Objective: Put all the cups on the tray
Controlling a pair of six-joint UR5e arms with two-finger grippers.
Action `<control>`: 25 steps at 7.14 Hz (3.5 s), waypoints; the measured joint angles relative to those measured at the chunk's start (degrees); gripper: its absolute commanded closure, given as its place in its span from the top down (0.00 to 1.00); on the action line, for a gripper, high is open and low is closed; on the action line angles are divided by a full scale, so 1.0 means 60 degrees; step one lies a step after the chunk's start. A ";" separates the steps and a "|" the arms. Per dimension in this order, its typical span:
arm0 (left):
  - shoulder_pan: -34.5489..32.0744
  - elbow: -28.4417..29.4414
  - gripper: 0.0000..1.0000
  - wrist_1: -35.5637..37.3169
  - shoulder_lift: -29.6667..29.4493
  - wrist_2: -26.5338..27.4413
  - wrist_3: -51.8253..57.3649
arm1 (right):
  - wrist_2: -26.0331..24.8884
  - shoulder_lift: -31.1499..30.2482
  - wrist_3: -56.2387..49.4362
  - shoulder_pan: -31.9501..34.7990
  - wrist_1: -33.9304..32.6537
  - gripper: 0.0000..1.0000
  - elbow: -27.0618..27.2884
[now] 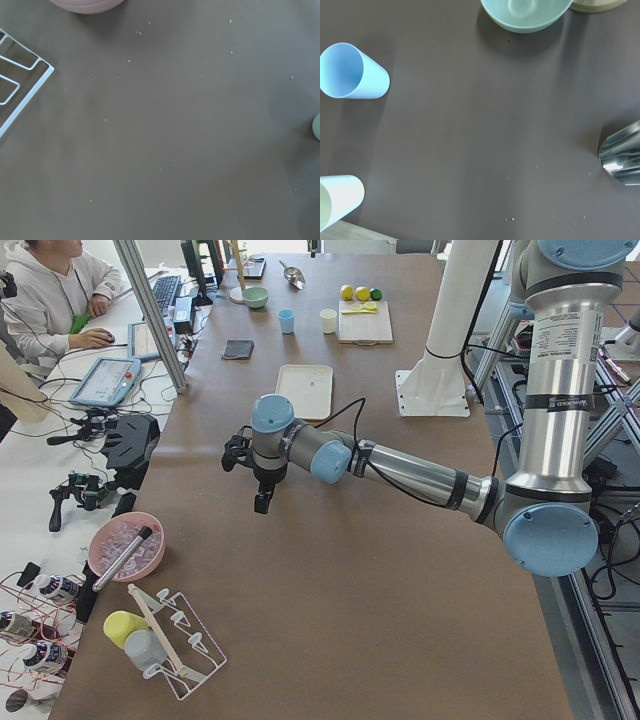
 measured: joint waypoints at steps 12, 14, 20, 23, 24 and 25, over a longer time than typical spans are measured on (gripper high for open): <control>0.5442 -0.0624 0.00 -0.1006 -0.0276 0.2420 -0.4680 | -0.0842 0.0332 0.4780 -0.3850 0.1403 0.88 0.0501; 0.5494 -0.0603 0.00 -0.0986 -0.0449 0.2415 -0.4766 | -0.1049 0.0647 0.5524 -0.4328 0.1406 0.80 0.0421; 0.5502 -0.0399 0.00 0.0833 -0.3057 0.2140 -0.6072 | -0.1609 0.0896 0.6002 -0.4903 0.1417 0.00 -0.0056; 0.5707 0.0843 0.00 0.1229 -0.4801 0.2196 -0.6939 | -0.1184 0.1271 0.6094 -0.4924 0.1358 0.00 0.0054; 0.5893 0.1160 0.00 0.1234 -0.5167 0.2299 -0.7176 | -0.1079 0.1633 0.6375 -0.4953 0.1313 0.00 0.0054; 0.6113 0.1370 0.00 0.1221 -0.5398 0.2514 -0.7362 | -0.1023 0.2169 0.6987 -0.5101 0.1288 0.00 0.0004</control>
